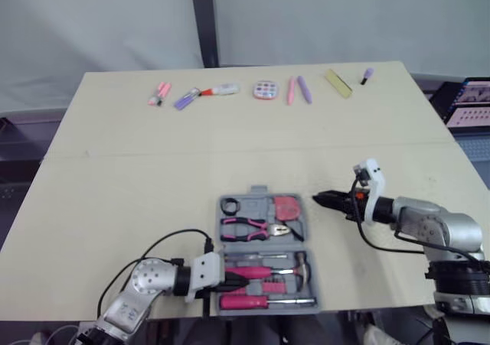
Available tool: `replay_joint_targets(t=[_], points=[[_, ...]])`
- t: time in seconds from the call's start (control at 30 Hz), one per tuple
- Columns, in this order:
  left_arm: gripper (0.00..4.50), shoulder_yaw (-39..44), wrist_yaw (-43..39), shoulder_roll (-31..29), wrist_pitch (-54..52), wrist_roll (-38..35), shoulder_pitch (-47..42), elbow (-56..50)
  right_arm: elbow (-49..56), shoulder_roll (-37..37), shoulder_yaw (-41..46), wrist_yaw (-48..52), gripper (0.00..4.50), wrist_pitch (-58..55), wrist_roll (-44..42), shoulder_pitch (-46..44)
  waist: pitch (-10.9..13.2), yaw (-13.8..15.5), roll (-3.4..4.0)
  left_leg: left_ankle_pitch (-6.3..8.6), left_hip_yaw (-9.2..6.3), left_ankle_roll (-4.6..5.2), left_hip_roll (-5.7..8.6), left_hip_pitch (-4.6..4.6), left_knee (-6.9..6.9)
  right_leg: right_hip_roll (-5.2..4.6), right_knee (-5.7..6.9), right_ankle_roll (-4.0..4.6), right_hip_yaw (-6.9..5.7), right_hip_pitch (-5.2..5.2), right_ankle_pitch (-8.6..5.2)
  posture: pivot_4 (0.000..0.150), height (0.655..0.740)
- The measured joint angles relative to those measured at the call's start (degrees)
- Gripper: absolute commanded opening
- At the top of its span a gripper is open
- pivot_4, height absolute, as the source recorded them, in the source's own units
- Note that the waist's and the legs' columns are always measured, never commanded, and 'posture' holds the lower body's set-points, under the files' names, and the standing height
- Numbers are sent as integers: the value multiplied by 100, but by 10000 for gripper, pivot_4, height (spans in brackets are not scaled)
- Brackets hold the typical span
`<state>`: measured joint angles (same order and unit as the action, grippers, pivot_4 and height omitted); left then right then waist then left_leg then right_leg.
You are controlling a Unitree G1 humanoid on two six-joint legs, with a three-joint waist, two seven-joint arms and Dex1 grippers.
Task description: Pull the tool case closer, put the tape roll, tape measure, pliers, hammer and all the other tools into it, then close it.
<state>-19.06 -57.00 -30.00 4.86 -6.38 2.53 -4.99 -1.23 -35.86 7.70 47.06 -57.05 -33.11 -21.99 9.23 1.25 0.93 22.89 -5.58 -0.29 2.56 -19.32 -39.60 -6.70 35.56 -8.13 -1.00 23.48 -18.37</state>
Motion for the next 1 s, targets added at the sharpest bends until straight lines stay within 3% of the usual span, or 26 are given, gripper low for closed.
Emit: replay_joint_targets(t=[0.07, 0.7, 1.0], points=[[0, -5, 10, 1, 25, -2, 0, 27, -133, 3, -4, 6, 44360, -111, -42, -32, 0, -2, 0, 0, 0, 0, 1, 0, 0, 0, 1, 0, 0, 0, 0, 1500, 7400], [0, -47, 81, -71, 135, 1, 16, 68, -1663, 629, -376, 136, 44360, -353, -106, -847, -6, -53, 9, 0, -1, 0, -1, 2, 0, 0, 6, 0, -1, 0, 0, 1500, 7400], [0, -54, 149, -205, 136, 1, 63, -31, -1850, 840, -511, 457, 44360, -317, -108, -926, -8, -141, 14, 0, -5, 0, -3, 2, 4, 1, 16, 0, -3, 0, 0, 1500, 7400]])
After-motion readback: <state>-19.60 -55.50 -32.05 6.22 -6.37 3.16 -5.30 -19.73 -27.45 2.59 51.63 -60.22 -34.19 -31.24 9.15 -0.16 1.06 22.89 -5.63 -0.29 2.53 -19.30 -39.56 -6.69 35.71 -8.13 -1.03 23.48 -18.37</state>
